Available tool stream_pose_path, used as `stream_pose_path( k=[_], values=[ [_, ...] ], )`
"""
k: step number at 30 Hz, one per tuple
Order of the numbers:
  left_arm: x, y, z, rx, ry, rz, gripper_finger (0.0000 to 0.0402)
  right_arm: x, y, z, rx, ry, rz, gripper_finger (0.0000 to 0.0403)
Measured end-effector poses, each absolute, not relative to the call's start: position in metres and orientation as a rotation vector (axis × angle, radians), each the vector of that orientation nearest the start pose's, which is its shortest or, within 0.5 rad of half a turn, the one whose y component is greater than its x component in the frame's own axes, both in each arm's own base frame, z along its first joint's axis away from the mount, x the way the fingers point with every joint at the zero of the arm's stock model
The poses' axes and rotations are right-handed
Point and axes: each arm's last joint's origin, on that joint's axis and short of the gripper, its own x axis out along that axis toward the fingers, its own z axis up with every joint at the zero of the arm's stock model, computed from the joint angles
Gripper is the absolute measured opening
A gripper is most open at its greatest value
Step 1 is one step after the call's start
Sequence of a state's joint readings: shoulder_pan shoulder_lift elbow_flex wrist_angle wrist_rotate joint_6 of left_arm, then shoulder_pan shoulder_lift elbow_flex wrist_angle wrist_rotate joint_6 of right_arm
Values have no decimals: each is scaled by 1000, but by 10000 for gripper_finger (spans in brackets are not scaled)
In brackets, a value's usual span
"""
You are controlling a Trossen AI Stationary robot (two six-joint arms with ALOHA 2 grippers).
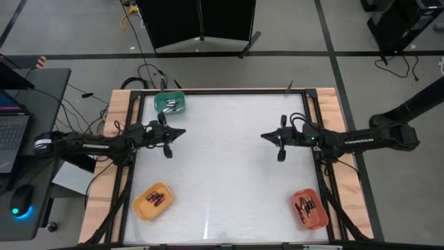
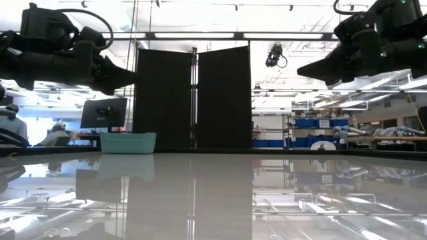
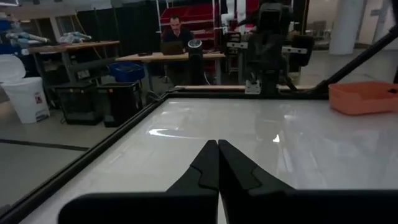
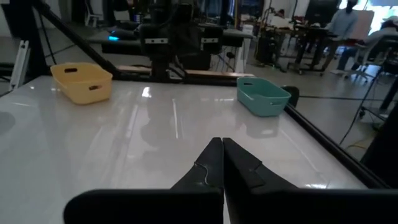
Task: Sort batteries
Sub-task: Return to home position
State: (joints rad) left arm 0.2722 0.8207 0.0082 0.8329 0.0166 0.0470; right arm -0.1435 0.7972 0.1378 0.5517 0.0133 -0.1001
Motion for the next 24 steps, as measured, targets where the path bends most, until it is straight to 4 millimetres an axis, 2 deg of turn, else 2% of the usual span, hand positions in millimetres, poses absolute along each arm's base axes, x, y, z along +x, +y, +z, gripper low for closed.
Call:
stream_pose_path(
  k=[13, 24],
  values=[
    [122, 27, 166, 100, 32, 315, 7, 145, -25, 182, -85, 151, -174, 4],
    [105, 21, 171, 115, -22, 289, 10, 138, -24, 186, -76, 130, -176, 4]
  ],
)
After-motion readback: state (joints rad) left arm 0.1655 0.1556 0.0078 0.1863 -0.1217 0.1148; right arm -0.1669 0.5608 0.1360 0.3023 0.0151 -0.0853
